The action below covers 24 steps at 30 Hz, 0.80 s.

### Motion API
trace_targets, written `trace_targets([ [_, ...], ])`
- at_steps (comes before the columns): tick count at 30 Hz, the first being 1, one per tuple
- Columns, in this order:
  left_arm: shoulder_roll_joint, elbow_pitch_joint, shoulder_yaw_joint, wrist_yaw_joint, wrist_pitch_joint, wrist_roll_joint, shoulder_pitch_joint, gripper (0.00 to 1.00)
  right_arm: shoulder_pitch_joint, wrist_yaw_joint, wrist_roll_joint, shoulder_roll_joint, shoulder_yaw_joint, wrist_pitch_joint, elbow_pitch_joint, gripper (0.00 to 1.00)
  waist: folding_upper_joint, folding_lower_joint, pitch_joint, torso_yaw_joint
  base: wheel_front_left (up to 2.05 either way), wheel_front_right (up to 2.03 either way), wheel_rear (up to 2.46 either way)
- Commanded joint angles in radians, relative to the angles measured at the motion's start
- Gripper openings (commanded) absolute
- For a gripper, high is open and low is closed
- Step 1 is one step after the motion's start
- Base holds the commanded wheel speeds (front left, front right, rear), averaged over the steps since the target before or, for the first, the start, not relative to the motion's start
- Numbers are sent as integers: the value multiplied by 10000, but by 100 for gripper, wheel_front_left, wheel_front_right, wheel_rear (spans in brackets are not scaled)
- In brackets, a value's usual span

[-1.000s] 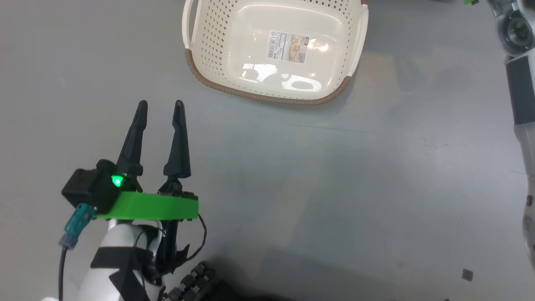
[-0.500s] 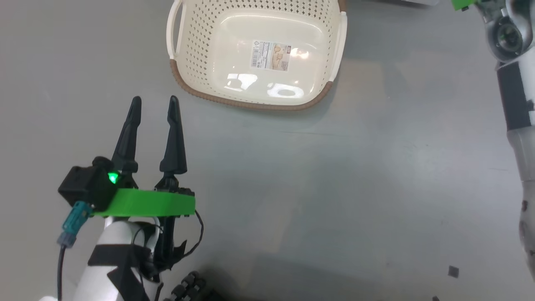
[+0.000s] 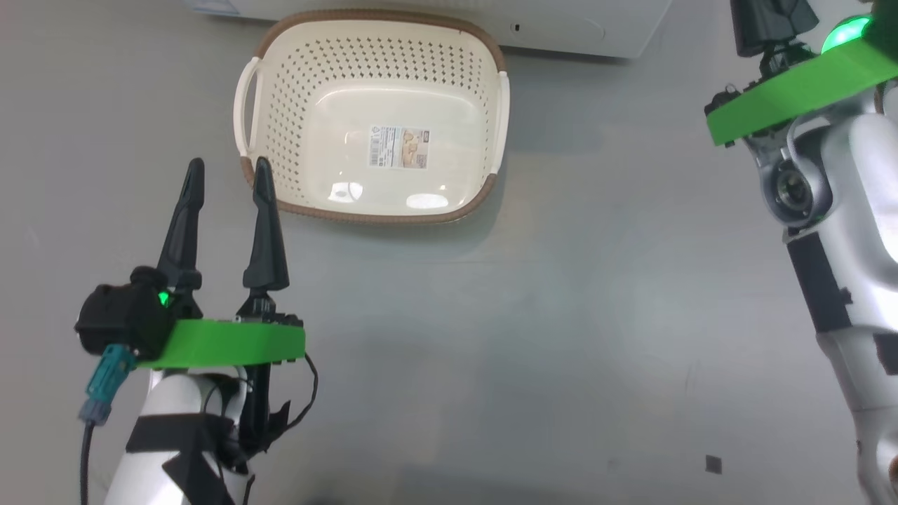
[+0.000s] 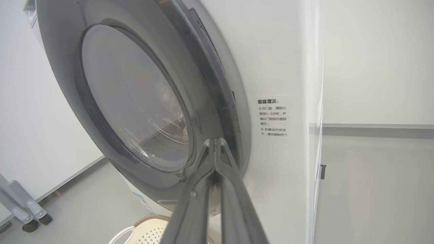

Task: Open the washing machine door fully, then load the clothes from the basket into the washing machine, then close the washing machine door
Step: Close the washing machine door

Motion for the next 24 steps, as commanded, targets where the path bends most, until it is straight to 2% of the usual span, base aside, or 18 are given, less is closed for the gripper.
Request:
trace_targets([
  [1,319,-343,390,4,-67,92,239,100,310,-34,68,77,65,-65,-447,0,-1,0,-351,-307,0,0,0],
  [15,649,-452,1082,4,-67,387,1377,100,3450,-34,283,82,-313,-65,-1950,0,-1,0,-2205,-1462,0,0,0],
  [24,696,-551,1450,4,-67,442,2261,100,4749,-34,65,157,-265,-65,-2518,0,-1,0,-3237,-2004,0,0,0],
])
